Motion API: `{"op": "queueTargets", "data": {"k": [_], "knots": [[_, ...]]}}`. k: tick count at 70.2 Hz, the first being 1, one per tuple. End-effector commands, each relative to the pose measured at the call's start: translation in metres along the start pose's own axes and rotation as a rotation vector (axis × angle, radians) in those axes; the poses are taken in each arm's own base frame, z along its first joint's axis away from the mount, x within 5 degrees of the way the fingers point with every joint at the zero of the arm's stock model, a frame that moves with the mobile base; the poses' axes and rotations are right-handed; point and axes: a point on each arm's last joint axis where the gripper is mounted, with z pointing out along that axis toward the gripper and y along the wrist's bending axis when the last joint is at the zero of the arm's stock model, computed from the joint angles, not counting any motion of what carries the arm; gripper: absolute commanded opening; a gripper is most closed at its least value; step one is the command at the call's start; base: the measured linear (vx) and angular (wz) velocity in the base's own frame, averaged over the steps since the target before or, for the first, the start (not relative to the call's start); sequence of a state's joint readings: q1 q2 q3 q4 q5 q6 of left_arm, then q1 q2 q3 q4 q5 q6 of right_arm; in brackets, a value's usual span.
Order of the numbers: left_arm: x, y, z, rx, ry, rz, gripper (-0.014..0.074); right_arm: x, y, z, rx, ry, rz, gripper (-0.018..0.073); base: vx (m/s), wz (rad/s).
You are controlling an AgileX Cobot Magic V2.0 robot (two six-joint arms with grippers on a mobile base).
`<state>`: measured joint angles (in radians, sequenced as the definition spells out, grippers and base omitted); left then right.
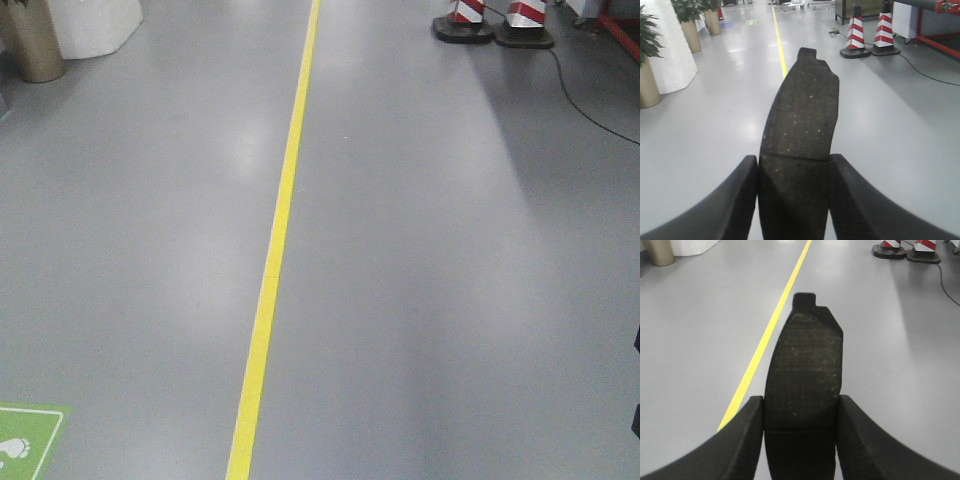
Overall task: Move and align brake pads A on conveyor
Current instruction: 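Turn the base away from the table holding both pads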
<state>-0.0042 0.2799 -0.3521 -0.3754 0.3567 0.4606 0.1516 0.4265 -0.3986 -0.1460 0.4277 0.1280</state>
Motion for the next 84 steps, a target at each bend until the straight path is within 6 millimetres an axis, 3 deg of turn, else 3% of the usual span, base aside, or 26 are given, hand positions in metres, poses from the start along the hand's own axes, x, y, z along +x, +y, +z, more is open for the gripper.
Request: {"op": "queueTargets", "data": {"k": [1, 84], "knots": [[-0.0167, 0.0037, -0.0018, -0.032, -0.108, -0.018, 0.0083, -0.0177, 0.0003, -0.0032, -0.005, -0.119, -0.016, 0.0048, 0.26, 0.21], [-0.0167, 0.0037, -0.0018, -0.032, -0.108, -0.018, 0.0083, -0.0177, 0.0003, -0.0032, -0.005, -0.119, -0.016, 0.0048, 0.47, -0.07]]}}
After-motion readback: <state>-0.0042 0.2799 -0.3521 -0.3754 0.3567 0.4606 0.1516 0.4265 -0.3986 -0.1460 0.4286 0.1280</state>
